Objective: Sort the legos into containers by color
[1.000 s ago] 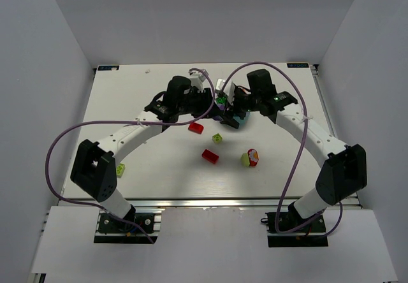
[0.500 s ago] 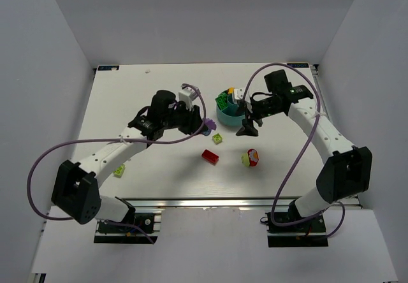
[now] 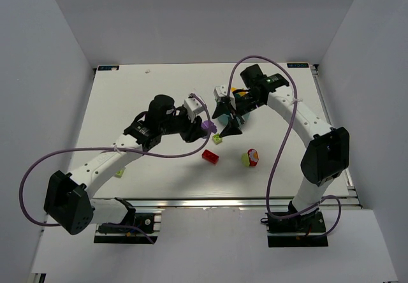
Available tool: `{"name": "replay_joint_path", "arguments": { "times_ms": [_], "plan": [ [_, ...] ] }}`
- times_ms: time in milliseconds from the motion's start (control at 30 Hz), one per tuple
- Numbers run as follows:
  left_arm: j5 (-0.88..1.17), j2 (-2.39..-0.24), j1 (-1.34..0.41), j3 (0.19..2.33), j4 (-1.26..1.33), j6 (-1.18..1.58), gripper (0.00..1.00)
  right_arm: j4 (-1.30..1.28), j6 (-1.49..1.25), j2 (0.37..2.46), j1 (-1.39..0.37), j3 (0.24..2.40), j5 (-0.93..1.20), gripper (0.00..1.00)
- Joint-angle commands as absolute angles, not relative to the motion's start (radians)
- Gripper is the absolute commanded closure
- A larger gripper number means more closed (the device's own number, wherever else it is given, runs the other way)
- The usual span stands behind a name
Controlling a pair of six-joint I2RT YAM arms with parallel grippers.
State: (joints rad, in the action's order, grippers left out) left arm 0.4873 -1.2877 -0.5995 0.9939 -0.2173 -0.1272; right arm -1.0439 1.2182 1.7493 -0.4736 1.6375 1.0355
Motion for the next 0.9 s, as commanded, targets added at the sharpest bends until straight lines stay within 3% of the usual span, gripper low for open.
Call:
{"name": "replay_joint_path", "arguments": {
  "times_ms": [0, 467, 867],
  "plan": [
    [0.483, -1.232, -0.623, 0.977, -0.215, -0.224, 1.0, -1.01, 1.172, 1.738, -0.491, 1.669, 1.08, 0.17],
    [0.482, -1.236, -0.638, 0.971, -0.181, -0.225, 1.0, -0.986, 1.132, 1.798, -0.537, 1.704, 1.085, 0.26],
    [0.465, -1.207, -0.641, 0.94, -0.166, -0.221, 1.0, -0.986, 1.138, 1.801, -0.537, 1.701, 1.091, 0.49]
  ]
}}
